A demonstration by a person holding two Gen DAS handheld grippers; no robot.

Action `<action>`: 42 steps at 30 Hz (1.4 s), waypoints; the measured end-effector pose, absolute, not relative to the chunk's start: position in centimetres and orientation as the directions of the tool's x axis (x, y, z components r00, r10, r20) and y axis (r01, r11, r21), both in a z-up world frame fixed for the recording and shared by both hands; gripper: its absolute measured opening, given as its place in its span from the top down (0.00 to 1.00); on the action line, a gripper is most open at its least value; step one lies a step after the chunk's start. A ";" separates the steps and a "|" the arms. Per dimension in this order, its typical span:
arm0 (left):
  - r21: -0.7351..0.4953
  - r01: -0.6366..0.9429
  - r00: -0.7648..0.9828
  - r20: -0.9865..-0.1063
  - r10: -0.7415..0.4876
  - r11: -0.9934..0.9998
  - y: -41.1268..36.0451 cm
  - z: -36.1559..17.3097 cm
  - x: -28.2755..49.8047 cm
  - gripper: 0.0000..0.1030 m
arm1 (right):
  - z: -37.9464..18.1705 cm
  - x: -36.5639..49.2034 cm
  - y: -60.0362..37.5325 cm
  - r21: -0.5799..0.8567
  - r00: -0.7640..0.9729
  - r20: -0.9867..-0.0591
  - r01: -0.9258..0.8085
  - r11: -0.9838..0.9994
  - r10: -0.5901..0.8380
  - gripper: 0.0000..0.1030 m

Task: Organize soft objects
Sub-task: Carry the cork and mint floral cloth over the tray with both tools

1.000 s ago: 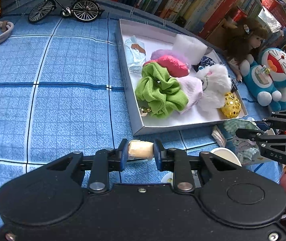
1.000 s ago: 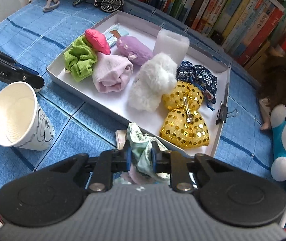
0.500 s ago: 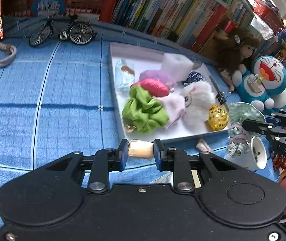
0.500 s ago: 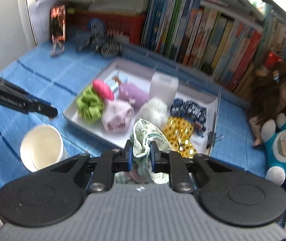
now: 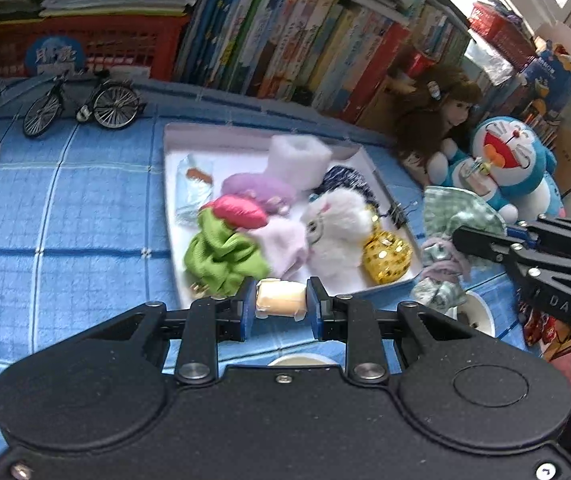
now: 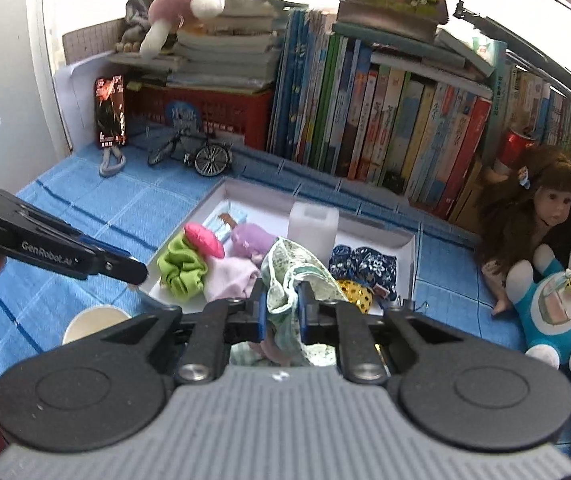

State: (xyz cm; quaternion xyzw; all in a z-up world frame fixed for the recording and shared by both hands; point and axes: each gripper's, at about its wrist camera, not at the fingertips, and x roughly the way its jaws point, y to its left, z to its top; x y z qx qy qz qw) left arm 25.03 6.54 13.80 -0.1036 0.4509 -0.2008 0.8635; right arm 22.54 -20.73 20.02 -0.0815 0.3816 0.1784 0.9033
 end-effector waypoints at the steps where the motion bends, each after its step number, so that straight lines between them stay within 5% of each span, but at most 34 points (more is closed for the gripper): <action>1: -0.364 0.257 0.517 -0.730 -0.446 0.895 6.3 14.0 25.1 0.76 | 20.1 22.5 -20.8 -0.007 0.652 -0.712 -0.378 0.926 0.261 0.82; 23: -0.258 0.250 0.589 -0.724 -0.358 0.933 1.4 15.0 29.9 0.76 | 20.1 26.0 -20.4 0.025 0.689 -0.674 -0.338 0.941 0.266 0.82; 42: -0.281 0.191 0.602 -0.723 -0.338 0.941 0.9 13.9 37.2 0.76 | 18.6 33.4 -19.4 0.048 0.720 -0.655 -0.265 0.963 0.230 0.82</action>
